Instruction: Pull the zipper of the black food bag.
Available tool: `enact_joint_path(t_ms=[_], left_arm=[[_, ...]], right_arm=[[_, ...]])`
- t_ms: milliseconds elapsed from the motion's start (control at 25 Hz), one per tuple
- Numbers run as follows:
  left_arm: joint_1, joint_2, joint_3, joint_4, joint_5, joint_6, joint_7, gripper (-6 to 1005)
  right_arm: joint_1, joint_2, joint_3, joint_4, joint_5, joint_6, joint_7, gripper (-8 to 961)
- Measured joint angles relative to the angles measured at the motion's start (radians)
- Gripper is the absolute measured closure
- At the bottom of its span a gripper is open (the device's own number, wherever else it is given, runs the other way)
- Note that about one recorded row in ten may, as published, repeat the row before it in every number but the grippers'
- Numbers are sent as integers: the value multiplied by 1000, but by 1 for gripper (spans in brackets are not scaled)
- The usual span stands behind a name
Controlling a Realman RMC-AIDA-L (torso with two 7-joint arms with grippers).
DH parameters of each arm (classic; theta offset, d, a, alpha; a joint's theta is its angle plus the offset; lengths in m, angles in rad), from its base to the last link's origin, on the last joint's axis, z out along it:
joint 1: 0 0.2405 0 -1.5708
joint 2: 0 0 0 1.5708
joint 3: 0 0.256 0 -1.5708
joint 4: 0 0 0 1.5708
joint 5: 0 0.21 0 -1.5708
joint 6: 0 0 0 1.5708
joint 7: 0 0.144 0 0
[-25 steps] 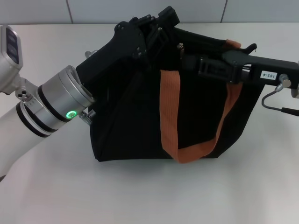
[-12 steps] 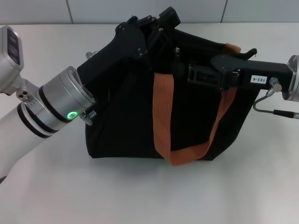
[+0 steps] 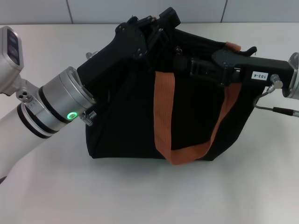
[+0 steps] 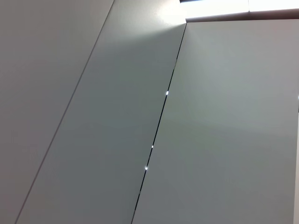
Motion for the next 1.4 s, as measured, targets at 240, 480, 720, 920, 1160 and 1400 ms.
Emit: enact_joint_path(t_ms=[240, 480, 720, 920, 1160, 1400], left_arm=[[0, 0, 0, -1, 0, 1, 0, 981], [3, 0, 0, -2, 0, 1, 0, 981], [7, 0, 0, -4, 0, 6, 0, 981], [12, 0, 0, -4, 0, 15, 0, 981], [21, 0, -4, -3, 0, 23, 0, 981], [25, 0, -6, -1, 0, 26, 0, 981]], right_arm=[[1, 0, -6, 16, 13, -1, -17, 722], [2, 1, -4, 25, 13, 1, -16, 916], [-2, 1, 2, 30, 13, 2, -16, 955], [-8, 1, 3, 31, 13, 1, -14, 955], [-17, 0, 4, 31, 13, 2, -11, 955], [-33, -1, 36, 36, 13, -4, -10, 955]])
